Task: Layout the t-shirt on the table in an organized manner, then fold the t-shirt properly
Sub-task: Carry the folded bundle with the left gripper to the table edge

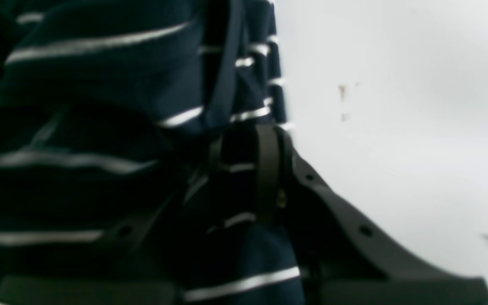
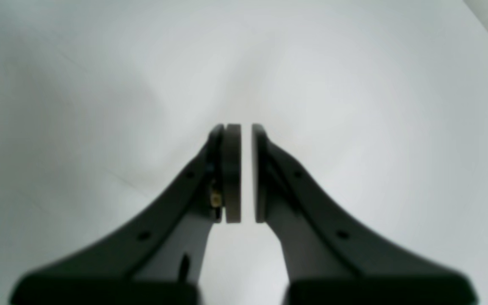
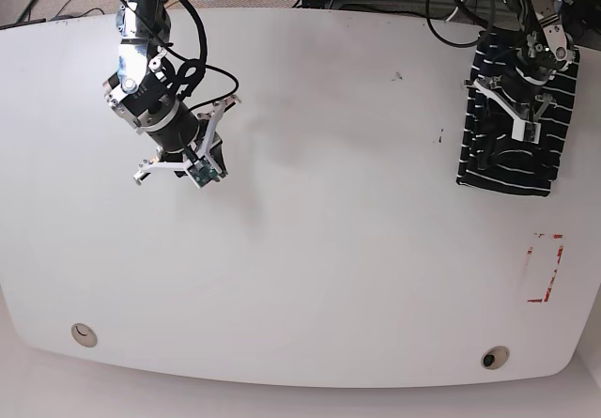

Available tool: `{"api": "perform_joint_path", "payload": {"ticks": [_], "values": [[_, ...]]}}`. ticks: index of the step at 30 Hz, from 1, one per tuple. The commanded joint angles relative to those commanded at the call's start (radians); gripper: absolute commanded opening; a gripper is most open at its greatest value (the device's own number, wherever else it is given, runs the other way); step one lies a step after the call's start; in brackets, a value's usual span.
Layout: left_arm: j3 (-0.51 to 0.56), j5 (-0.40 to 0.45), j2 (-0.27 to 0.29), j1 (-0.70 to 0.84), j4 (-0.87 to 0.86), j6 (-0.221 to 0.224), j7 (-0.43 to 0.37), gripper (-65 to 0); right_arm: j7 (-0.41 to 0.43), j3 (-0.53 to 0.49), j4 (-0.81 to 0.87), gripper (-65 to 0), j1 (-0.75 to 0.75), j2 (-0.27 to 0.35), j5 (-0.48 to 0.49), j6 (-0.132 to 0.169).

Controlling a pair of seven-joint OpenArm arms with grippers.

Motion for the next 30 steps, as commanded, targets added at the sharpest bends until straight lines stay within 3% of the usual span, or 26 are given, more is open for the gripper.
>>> {"api": "perform_joint_path", "payload": {"ticks": [7,11,13,22,30], "values": [[-0.011,-0.006,-0.127,-0.032,-0.172,-0.011,-0.005,-56.7,0.002,0.002,0.002,-61.7,-0.025,0.0,0.0,0.0],[-0.014,-0.006,-0.203,-0.075,-0.264,-0.107,-0.006,-56.7,0.003,-0.003,0.002,-61.7,-0.046,-0.002,0.0,0.0],[-0.015,-0.005,-0.227,-0.1,-0.299,-0.122,-0.006,-56.7,0.003,-0.003,0.002,-61.7,-0.046,-0.003,0.0,0.0],[-0.017,-0.005,-0.382,-0.161,-0.443,-0.122,-0.006,-56.5,0.003,0.0,0.003,-61.7,-0.048,-0.028,0.0,0.0],[-0.017,-0.006,-0.431,-0.163,-0.446,-0.122,-0.006,-56.4,0.003,-0.003,0.003,-61.7,-0.048,-0.029,-0.002,0.0]]}}
